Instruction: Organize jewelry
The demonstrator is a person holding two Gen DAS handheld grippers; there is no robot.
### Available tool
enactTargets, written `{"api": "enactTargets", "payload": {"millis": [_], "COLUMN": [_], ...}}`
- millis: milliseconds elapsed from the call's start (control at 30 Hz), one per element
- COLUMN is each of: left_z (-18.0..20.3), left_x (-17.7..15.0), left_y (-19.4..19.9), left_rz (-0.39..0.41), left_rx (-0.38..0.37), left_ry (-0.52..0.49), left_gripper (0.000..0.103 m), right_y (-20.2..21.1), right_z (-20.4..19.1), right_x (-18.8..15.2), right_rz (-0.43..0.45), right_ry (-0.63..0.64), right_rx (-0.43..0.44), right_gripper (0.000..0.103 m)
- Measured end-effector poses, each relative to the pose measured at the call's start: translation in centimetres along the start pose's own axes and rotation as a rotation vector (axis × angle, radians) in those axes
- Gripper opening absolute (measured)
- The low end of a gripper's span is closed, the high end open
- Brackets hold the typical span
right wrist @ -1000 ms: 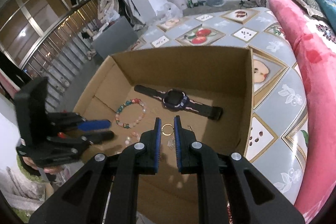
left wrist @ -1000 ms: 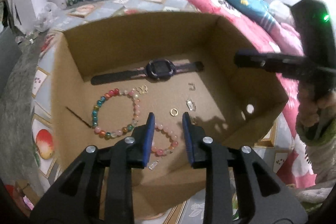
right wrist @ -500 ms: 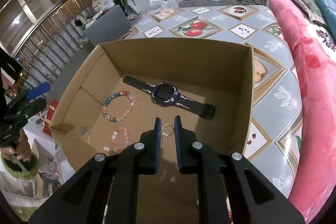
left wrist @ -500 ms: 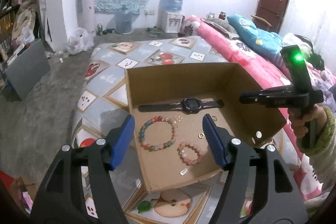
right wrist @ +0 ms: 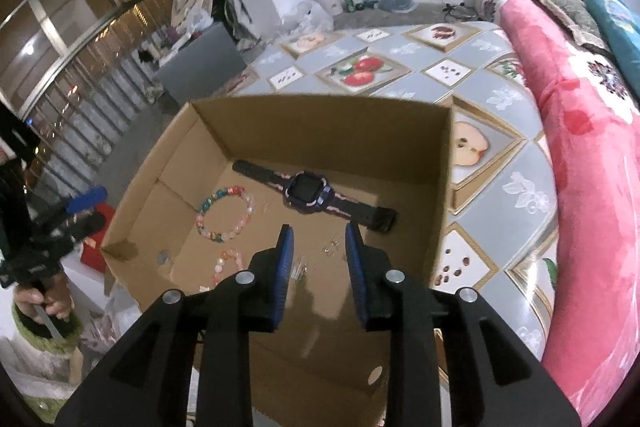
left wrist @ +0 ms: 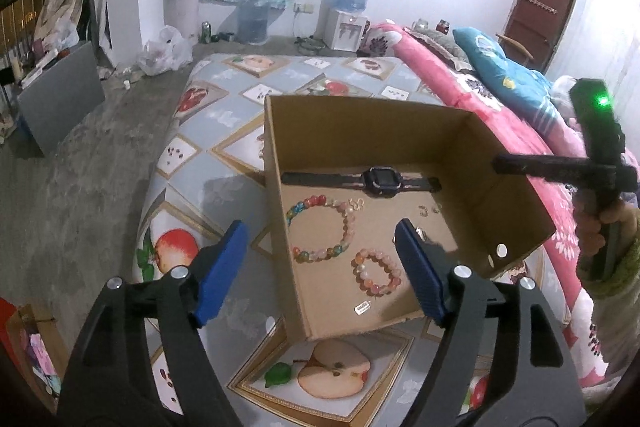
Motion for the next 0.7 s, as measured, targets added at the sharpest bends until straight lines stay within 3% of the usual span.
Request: {"api": "enactTargets", "payload": {"millis": [167, 333, 467, 700], "left_z": [-0.8, -0.7, 0.6, 1.1], "left_x": [-1.5, -3.2, -4.1, -4.1], "left_y": [-1.0, -3.7, -5.2, -5.0], "left_rz": [-0.050, -0.143, -0.189, -0.187], "left_rx": [-0.012, -0.049, -0.094, -0.028], "left_ry": [0.056, 0.115, 0.131, 0.139], "left_gripper": [0.081, 0.081, 0.082, 0.083], "right_y": [2.6, 1.3, -0.8, -1.2], "right_z": [3.1, 5.5, 4.3, 2.8], "right_x": [-0.8, -4.5, -7.1, -7.3], "right_rz": [0.073, 0.009, -0.089, -0.103], "right_ry": [-0.128, -0.272, -0.249, -0.190], "right_rx": [-0.017, 0.007, 0.029, -0.043], "right_gripper": [0.042, 0.048, 0.048, 0.051]}}
Point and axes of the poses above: each gripper's, at about its wrist camera, not at the fingertips, and y roughly against the way its jaws point, z to its right, x to its top, the point moved 8 cm from there along -y, roughly the way its jaws point, and after that the axes turned 4 degrees about -x, right-handed, at the moved point
